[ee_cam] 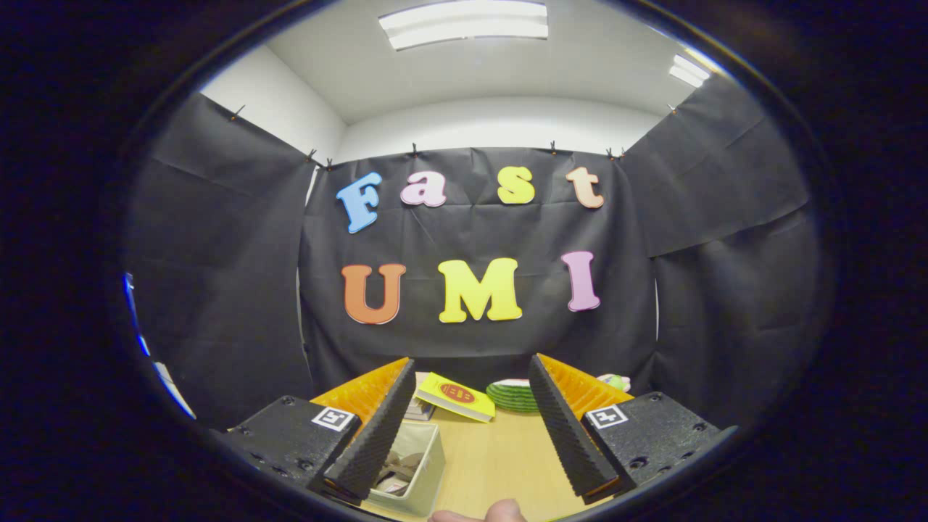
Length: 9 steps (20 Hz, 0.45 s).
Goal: Open the storage box then place both shoes into the box .Put the left shoe in first, then the right shoe, with the right side of both shoes facing outward in a uniform manner.
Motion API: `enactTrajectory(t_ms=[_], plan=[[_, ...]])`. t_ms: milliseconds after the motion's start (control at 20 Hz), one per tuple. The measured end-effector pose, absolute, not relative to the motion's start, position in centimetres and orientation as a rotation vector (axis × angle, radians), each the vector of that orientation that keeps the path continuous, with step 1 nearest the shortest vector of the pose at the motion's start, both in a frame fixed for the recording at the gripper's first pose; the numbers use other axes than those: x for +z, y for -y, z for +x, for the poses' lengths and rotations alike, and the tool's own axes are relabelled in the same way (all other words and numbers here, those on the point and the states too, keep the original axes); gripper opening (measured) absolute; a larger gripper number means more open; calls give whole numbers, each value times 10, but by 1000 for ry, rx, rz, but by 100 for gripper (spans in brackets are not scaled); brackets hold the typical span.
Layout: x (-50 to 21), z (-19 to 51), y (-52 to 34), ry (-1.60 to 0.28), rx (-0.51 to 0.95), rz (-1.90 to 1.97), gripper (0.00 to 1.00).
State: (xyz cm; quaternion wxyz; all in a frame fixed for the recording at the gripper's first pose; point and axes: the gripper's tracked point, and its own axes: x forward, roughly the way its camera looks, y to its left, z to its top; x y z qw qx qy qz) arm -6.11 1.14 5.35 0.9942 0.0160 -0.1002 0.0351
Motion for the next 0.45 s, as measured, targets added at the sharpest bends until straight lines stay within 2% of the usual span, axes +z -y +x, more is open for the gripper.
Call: enactTrajectory(t_ms=[450], plan=[[43,-60,-31,174,116,-1,100]])
